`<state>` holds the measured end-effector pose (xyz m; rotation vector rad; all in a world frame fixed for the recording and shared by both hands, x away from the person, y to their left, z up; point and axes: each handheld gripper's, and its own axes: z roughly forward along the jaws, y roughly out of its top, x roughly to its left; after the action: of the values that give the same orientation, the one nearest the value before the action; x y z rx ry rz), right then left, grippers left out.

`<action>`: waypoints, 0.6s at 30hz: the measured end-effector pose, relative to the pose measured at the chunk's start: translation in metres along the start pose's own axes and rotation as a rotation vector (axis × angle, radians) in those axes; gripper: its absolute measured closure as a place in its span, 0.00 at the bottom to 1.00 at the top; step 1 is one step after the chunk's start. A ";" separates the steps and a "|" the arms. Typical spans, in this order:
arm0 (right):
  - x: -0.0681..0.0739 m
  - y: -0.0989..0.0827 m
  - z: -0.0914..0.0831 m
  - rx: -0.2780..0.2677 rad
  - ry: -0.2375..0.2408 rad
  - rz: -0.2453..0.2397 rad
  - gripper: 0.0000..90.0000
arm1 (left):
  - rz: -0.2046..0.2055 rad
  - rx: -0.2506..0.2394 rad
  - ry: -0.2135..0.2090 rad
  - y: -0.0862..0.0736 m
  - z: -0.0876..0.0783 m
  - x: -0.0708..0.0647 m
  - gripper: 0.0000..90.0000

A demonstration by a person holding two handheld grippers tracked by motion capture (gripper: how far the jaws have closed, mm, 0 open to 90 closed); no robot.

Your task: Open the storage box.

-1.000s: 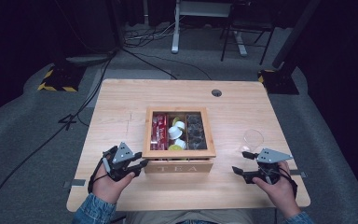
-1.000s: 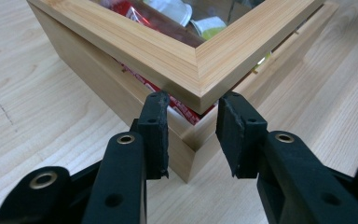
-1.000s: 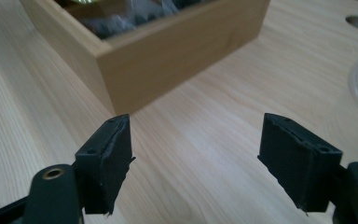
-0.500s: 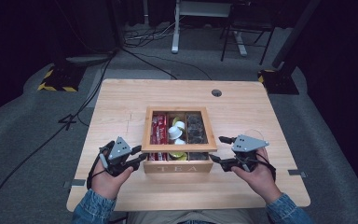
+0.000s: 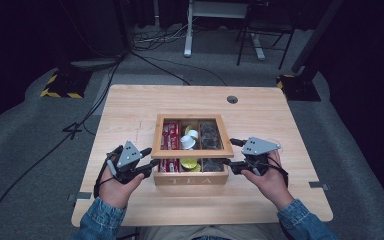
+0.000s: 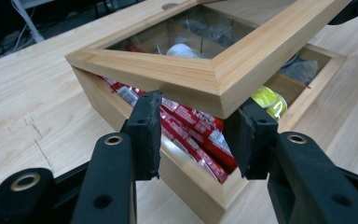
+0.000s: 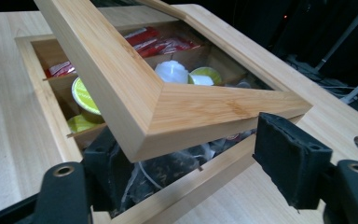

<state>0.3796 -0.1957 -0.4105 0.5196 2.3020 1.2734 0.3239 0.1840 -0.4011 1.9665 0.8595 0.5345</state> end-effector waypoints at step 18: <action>-0.010 0.020 -0.005 -0.056 -0.021 -0.018 0.45 | 0.007 -0.064 0.039 0.013 0.004 0.008 0.54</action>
<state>0.3871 -0.1947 -0.3888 0.4897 2.2424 1.3132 0.3362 0.1833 -0.3913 1.9065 0.8501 0.5991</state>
